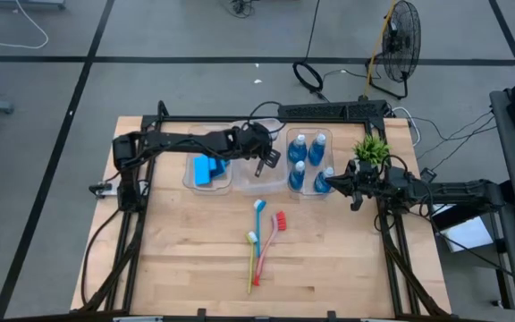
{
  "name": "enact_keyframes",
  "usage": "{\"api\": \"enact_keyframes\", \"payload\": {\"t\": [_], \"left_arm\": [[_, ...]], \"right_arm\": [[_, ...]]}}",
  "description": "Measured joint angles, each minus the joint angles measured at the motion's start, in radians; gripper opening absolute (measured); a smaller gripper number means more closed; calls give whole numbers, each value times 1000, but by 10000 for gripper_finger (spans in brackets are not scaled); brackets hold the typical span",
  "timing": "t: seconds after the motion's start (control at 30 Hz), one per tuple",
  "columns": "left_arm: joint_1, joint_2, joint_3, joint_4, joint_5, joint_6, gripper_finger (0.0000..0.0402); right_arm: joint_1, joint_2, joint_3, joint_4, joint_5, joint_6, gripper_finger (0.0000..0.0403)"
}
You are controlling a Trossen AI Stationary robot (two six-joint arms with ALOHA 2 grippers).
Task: Pick & Place Kitchen Sink Supplies
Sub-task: Put the black dishwashing brush into the white bin, then put the light green dishwashing brush into the white bin
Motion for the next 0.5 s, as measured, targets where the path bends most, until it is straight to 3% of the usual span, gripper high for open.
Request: {"api": "enact_keyframes", "payload": {"t": [0.5], "left_arm": [[-2, -34, -2, 138, -3, 68, 155]], "right_arm": [[0, 0, 0, 1, -1, 0, 4]]}}
